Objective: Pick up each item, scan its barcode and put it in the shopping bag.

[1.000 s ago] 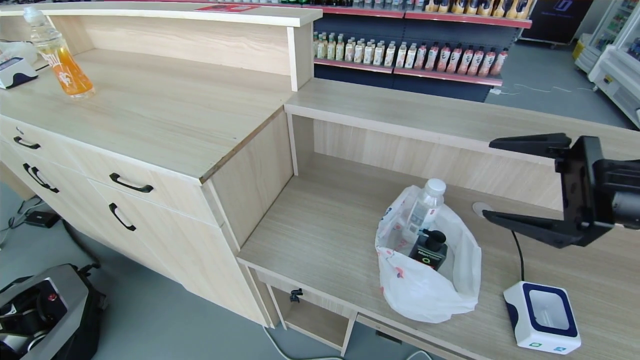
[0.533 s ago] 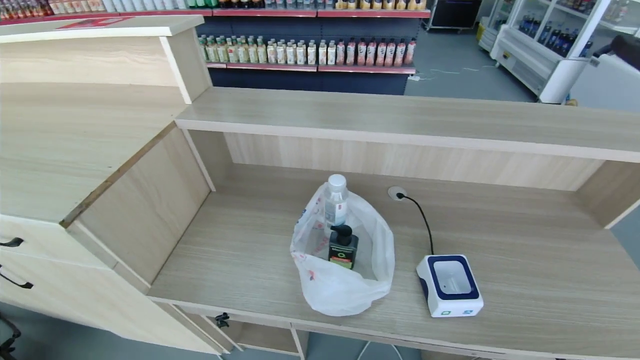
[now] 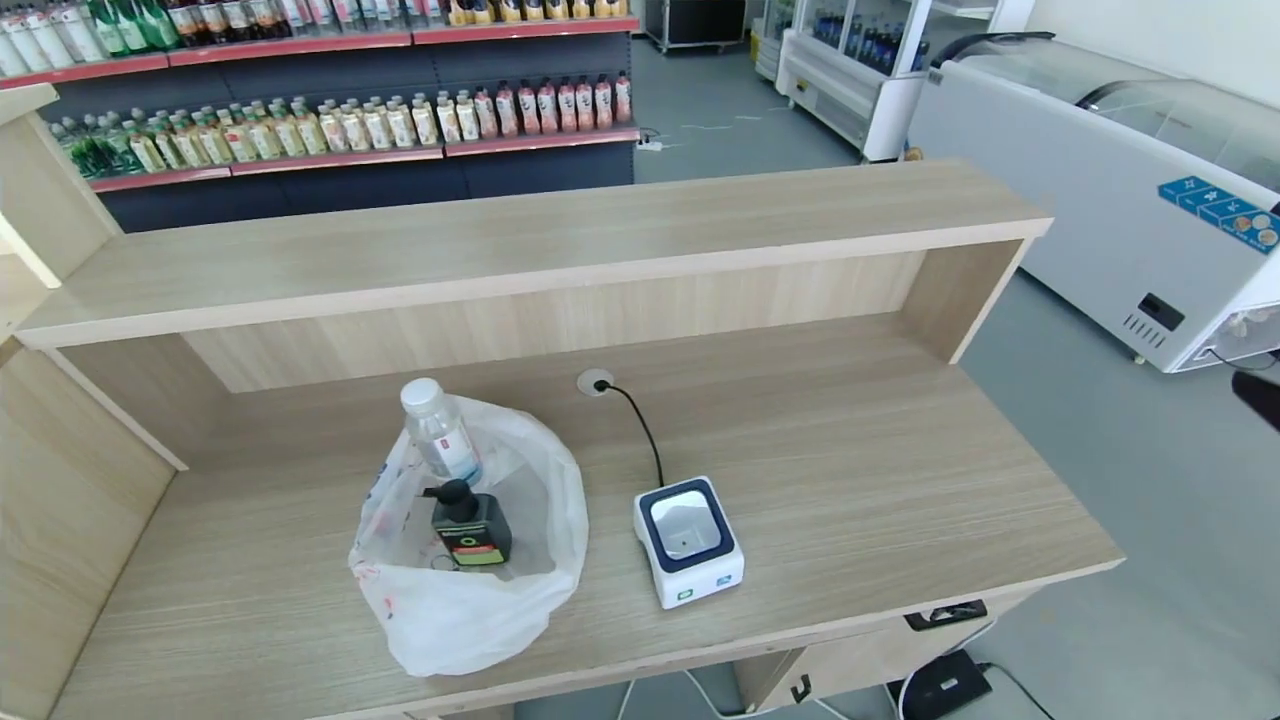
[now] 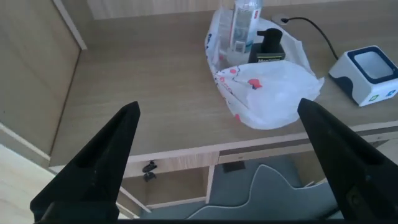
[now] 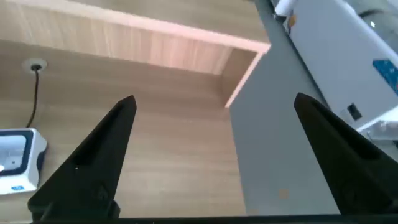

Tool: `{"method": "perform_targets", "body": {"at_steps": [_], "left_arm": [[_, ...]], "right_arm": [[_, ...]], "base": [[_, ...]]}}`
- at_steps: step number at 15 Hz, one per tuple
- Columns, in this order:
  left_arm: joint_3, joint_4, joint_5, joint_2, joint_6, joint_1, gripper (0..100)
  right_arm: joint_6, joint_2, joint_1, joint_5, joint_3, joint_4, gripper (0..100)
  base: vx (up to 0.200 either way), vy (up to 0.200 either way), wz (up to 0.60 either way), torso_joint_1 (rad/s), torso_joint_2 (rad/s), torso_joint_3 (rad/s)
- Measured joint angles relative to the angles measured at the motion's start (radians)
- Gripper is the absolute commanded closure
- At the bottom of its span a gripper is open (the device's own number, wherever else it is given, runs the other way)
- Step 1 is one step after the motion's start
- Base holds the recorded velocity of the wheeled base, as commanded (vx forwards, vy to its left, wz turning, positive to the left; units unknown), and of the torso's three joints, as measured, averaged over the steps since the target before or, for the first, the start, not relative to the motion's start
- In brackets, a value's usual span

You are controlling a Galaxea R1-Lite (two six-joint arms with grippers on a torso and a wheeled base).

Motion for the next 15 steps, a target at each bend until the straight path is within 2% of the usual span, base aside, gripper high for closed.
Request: {"method": "perform_targets", "body": {"at_steps": [3,5,9,15], "left_arm": [[0.0,0.0,0.001,0.0,0.0,0.0,0],[0.0,0.0,0.0,0.0,0.0,0.0,0],[0.0,0.0,0.0,0.0,0.0,0.0,0],[0.0,0.0,0.0,0.0,0.0,0.0,0]], "right_arm": [[0.052,-0.166,0.009,-0.07,0.306,0.013,0],[0.081,-0.327,0.02,-0.107,0.444,0.104,0],[0.157,-0.672,0.053,-0.192,0.52,0.424,0],[0.201,-0.826,0.093,-0.203,0.532,0.439,0]], "base": [[0.0,0.0,0.0,0.0,0.0,0.0],[0.0,0.0,0.0,0.0,0.0,0.0],[0.0,0.0,0.0,0.0,0.0,0.0],[0.0,0.0,0.0,0.0,0.0,0.0]]}}
